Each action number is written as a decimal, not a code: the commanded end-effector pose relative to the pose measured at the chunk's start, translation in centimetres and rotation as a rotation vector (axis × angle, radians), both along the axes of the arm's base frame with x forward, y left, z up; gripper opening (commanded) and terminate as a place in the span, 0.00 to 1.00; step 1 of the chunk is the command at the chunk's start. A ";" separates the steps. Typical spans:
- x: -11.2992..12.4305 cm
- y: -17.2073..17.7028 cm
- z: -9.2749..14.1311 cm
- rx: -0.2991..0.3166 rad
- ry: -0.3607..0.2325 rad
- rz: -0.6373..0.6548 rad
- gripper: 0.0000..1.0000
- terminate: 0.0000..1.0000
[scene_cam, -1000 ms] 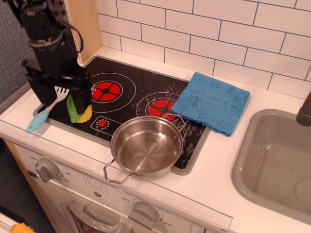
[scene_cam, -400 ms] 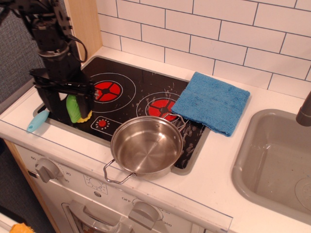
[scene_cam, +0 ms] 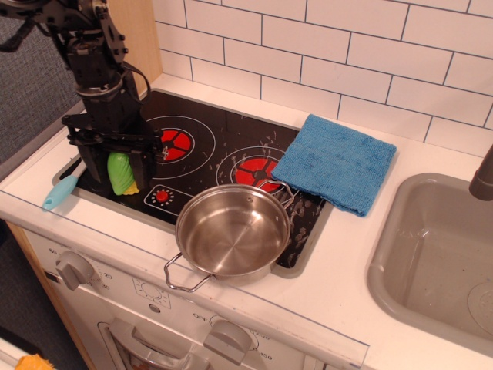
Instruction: Place the green and yellow vegetable to the left of the blue cloth.
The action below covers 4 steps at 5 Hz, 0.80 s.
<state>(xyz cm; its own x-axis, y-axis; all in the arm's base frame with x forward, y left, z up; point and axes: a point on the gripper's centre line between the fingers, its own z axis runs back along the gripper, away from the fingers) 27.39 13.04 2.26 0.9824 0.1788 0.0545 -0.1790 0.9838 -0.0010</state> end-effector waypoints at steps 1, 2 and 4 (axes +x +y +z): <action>2.5 -2.1 4.1 0.053 -0.052 -0.049 0.00 0.00; 7.0 -4.6 6.1 0.046 -0.105 -0.127 0.00 0.00; 13.9 -9.1 4.1 -0.001 -0.093 -0.280 0.00 0.00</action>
